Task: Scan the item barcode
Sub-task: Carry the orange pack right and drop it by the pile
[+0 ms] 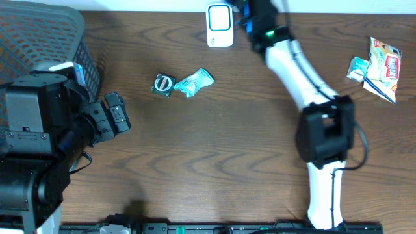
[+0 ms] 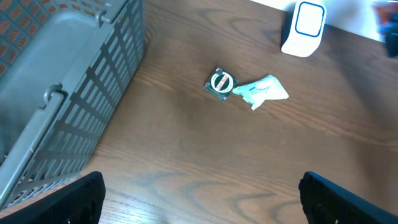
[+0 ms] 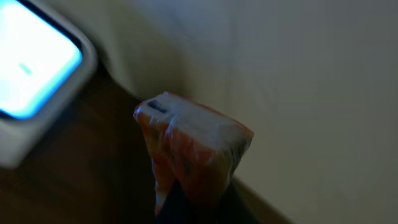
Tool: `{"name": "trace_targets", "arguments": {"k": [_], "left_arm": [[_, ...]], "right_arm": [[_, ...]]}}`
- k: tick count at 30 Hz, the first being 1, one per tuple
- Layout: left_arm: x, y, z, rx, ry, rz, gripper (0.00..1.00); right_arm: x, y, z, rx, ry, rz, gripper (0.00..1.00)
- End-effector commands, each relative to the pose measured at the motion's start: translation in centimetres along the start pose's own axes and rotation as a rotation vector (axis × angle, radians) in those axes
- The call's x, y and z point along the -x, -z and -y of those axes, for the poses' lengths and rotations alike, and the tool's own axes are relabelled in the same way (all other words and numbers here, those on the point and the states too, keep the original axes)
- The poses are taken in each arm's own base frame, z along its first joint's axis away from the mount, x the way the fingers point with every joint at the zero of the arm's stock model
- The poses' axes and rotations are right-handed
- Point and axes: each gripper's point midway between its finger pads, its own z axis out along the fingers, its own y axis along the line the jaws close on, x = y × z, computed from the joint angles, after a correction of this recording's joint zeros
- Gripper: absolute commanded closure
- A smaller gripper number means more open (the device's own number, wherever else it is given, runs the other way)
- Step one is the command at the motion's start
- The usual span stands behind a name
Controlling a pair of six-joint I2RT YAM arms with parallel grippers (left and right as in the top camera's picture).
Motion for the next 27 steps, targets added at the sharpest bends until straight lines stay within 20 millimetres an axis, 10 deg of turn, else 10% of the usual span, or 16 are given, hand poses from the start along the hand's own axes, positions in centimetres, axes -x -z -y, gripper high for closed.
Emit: {"name": "trace_targets", "arguments": {"k": [1, 6, 10, 11, 14, 18, 24, 27], "left_arm": [[0.1, 0.2, -0.1, 0.005, 0.0, 0.008, 0.03], [0.1, 0.2, -0.1, 0.005, 0.0, 0.007, 0.02], [0.1, 0.2, -0.1, 0.005, 0.0, 0.008, 0.02], [0.1, 0.2, -0.1, 0.005, 0.0, 0.008, 0.02], [0.1, 0.2, -0.1, 0.005, 0.0, 0.008, 0.02], [0.1, 0.2, -0.1, 0.005, 0.0, 0.008, 0.02], [0.1, 0.2, -0.1, 0.005, 0.0, 0.008, 0.02], [0.1, 0.2, -0.1, 0.005, 0.0, 0.008, 0.02]], "right_arm": [[-7.9, -0.2, 6.1, -0.095, -0.122, -0.229, 0.99], [-20.4, 0.1, 10.8, -0.116, -0.236, -0.534, 0.99], [-26.0, 1.2, 12.9, -0.163, -0.42, -0.648, 0.71], [-27.0, 1.5, 13.1, -0.174, -0.465, -0.672, 0.39], [-27.8, 1.8, 12.3, -0.136, -0.53, -0.694, 0.09], [-23.8, 1.0, 6.2, 0.22, -0.62, -0.564, 0.01], [-9.4, 5.2, -2.7, 0.993, -0.977, -0.183, 0.01], [-6.7, 5.7, -5.1, 1.018, -1.005, -0.204, 0.01]]}}
